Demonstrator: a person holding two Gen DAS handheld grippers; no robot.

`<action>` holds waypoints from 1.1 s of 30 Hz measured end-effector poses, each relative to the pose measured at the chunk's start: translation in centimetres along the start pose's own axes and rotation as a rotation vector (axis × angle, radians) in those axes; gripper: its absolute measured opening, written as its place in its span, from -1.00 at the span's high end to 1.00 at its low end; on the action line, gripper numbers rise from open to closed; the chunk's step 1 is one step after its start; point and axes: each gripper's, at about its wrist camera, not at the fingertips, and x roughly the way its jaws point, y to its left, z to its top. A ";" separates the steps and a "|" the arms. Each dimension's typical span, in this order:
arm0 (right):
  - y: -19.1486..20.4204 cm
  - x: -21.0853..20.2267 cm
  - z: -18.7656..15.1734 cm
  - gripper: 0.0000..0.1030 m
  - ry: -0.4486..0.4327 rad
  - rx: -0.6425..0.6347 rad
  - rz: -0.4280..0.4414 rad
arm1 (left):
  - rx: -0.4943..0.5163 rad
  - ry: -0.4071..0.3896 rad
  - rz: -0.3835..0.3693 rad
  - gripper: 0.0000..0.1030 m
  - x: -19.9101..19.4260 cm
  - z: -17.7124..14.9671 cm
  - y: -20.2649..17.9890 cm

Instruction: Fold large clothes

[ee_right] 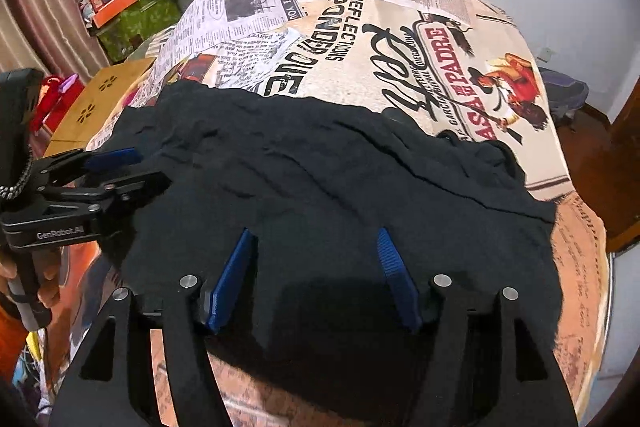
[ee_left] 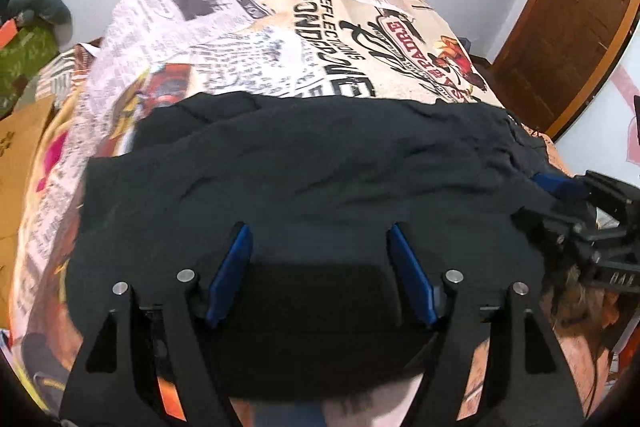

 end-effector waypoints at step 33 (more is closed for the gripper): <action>0.9 -4.1 -3.2 -0.26 -0.019 0.043 -0.023 | -0.907 -0.006 -0.311 -0.51 -1.9 -9.9 13.0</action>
